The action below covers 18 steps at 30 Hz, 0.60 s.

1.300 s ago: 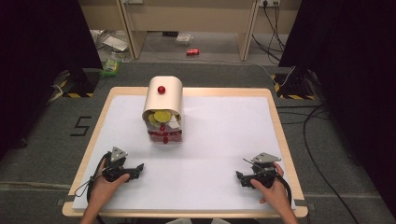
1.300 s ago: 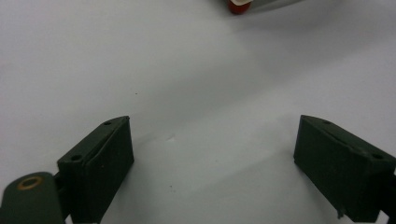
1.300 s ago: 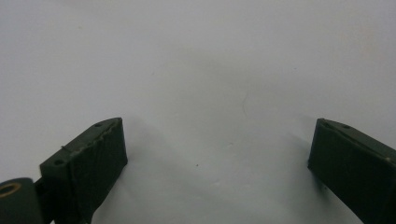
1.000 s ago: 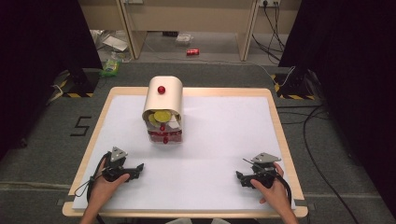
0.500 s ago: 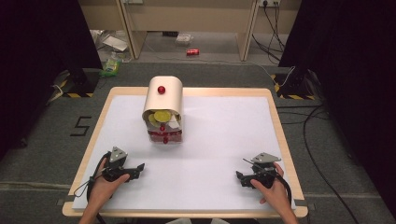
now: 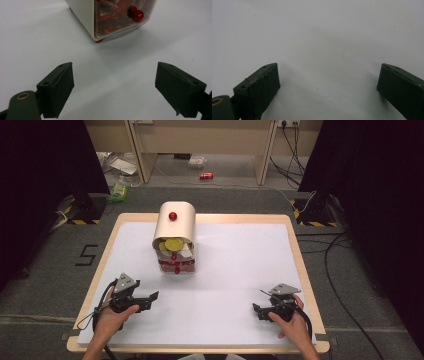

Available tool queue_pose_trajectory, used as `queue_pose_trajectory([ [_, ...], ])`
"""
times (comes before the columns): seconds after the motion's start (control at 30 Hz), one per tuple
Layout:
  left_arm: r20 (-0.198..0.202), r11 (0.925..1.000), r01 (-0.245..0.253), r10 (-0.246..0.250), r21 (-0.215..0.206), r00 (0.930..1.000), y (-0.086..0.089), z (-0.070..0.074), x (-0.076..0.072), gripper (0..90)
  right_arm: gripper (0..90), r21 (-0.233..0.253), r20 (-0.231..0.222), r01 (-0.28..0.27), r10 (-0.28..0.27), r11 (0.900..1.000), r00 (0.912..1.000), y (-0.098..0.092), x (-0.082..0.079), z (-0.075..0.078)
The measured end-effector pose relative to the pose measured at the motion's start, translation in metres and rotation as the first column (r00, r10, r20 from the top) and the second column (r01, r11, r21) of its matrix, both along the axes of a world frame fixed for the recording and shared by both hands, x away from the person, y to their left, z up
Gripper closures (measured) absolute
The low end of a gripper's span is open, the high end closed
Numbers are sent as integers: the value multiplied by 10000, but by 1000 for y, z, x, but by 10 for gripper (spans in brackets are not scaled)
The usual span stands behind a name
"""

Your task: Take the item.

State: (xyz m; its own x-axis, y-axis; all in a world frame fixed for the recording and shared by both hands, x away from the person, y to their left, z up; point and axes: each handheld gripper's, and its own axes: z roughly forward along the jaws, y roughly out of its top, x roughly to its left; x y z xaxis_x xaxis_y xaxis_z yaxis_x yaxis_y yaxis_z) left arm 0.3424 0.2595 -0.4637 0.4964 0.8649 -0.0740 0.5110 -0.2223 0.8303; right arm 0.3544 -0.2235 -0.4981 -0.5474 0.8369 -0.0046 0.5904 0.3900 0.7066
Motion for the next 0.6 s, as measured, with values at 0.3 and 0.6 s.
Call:
queue_pose_trajectory([
  [0.3, 247, 9984, 533, -528, -188, 9983, -13, 19, 2, 153, 46, 0, -3, 7, -7, 10000, 10000, 0, 0, 0],
  [0.6, 541, 9959, 823, -802, -383, 9953, -23, 37, 7, 153, 46, 4, -2, 4, -4, 10000, 10000, 0, 0, 0],
])
